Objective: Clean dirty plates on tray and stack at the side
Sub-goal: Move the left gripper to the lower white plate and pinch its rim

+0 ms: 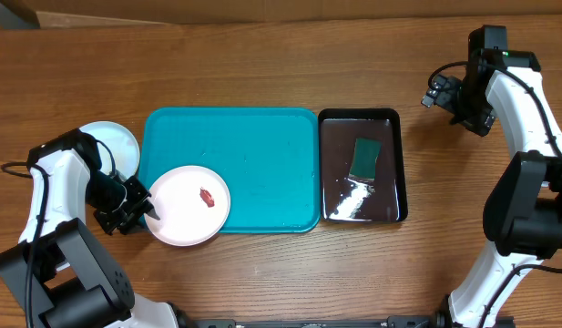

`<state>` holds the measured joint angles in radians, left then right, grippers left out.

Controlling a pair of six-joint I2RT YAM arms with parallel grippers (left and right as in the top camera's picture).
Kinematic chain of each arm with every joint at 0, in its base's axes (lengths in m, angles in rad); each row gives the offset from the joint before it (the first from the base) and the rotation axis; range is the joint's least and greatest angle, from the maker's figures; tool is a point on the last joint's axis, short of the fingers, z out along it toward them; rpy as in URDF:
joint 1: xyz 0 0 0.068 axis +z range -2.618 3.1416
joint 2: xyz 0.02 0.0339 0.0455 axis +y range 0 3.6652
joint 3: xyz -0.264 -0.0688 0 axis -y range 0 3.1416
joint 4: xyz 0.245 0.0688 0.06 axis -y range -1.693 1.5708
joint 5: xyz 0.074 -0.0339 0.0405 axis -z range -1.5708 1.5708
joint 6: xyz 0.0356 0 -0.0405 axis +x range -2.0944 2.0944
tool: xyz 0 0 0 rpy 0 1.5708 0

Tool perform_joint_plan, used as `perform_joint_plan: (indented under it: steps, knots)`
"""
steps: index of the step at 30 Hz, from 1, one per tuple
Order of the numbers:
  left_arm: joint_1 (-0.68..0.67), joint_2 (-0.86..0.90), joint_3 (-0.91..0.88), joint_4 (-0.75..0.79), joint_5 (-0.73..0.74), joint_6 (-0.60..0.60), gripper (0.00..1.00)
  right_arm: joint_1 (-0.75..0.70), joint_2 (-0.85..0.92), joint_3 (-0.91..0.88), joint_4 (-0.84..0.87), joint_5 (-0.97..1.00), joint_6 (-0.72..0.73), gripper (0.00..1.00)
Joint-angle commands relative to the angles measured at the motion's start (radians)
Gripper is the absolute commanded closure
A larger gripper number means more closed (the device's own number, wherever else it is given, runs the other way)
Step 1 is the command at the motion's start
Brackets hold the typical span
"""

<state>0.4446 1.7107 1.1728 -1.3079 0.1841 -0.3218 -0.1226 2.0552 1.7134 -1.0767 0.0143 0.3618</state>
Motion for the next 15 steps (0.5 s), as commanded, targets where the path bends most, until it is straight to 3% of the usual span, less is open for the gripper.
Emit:
perform_joint_plan:
  steps: [1, 15]
  knots:
    - [-0.001, -0.008, 0.002, -0.001, -0.084, -0.057, 0.70, 0.003, -0.023, 0.014, 0.003, -0.001, -0.003, 0.00]
    - [-0.129, -0.007, -0.040, 0.061, -0.195, -0.132, 0.71, 0.003, -0.023, 0.014, 0.003, -0.001, -0.003, 0.00]
